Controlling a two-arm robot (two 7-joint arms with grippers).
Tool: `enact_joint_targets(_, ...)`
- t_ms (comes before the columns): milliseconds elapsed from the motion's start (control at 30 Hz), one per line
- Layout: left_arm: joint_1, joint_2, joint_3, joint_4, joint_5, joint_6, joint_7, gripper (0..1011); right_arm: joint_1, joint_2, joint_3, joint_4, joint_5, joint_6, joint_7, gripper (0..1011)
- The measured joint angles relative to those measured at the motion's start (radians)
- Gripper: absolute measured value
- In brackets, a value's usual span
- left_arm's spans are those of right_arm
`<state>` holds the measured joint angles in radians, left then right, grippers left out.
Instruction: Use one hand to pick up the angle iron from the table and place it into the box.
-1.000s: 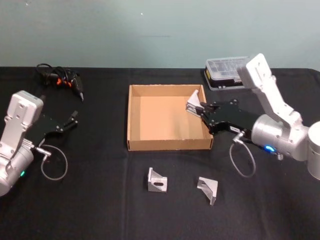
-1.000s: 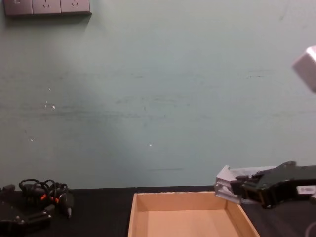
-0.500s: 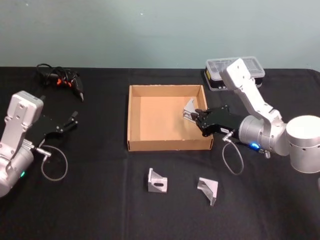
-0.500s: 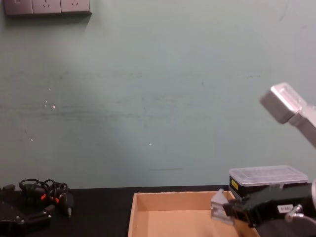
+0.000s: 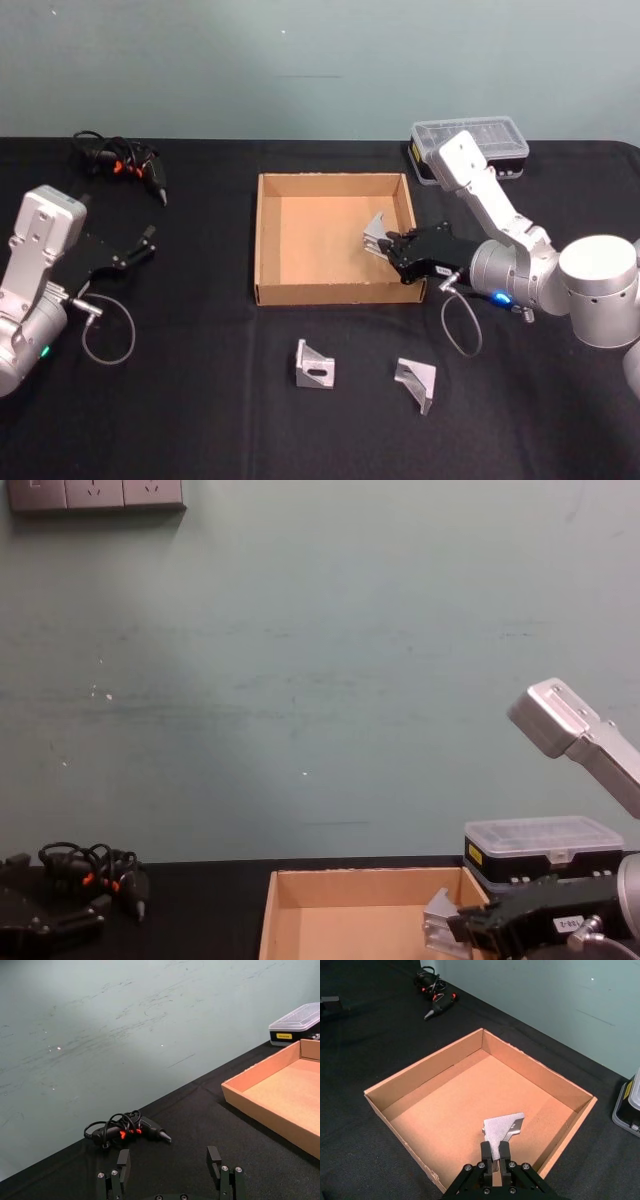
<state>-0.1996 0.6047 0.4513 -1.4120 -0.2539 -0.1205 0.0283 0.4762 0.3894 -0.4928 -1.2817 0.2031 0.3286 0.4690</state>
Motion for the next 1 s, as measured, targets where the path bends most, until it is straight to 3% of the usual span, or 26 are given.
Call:
enact_joint_targets(733, 0.000, 0.000, 0.000, 0.000, 0.000, 0.000, 0.000, 1000, -0.003, -0.007, 0.000, 0.020, -0.019, -0.008, 0.012, 116)
enact_joint_targets(1000, 0.000, 0.000, 0.000, 0.000, 0.000, 0.000, 0.000, 1000, -0.013, -0.007, 0.014, 0.010, -0.024, -0.021, 0.001, 369)
